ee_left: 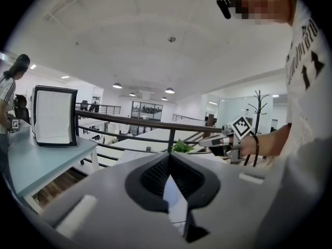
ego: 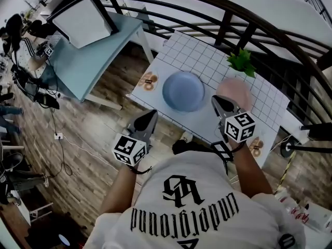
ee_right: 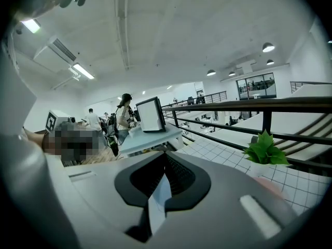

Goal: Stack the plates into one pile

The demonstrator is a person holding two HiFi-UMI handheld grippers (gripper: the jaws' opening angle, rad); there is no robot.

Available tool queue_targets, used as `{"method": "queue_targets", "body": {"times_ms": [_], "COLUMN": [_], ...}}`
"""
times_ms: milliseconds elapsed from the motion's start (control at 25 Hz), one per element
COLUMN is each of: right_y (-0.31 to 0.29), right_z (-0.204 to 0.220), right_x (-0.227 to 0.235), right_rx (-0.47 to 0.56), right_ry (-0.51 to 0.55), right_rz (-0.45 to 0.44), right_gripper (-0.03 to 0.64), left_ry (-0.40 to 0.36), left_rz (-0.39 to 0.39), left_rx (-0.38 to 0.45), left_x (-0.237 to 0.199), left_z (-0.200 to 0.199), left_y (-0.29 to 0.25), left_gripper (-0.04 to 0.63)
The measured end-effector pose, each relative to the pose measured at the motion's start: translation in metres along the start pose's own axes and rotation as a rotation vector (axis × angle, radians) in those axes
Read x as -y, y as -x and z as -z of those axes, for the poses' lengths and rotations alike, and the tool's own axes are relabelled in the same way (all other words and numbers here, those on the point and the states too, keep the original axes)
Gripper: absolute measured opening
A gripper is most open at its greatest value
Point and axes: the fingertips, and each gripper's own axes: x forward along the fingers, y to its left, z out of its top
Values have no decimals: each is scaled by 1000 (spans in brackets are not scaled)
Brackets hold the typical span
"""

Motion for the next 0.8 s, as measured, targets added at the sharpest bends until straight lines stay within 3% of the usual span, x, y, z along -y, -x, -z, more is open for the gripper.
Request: {"method": "queue_targets", "body": {"times_ms": [280,800], "right_y": [-40,-62], "right_z": [-11,-17], "right_x": [37,63], "right_rx": [-11,-53], "right_ry": [-36,-96], "right_rz": [23,79], "right_gripper": [3,5], "left_ry": [-6,-8], "left_rz": [21,121], "left_rx": [-18,-75], "left_x": [-42,-70], "left_z": [-14,-28], "left_y": [-56,-121], "left_gripper": [49,49]}}
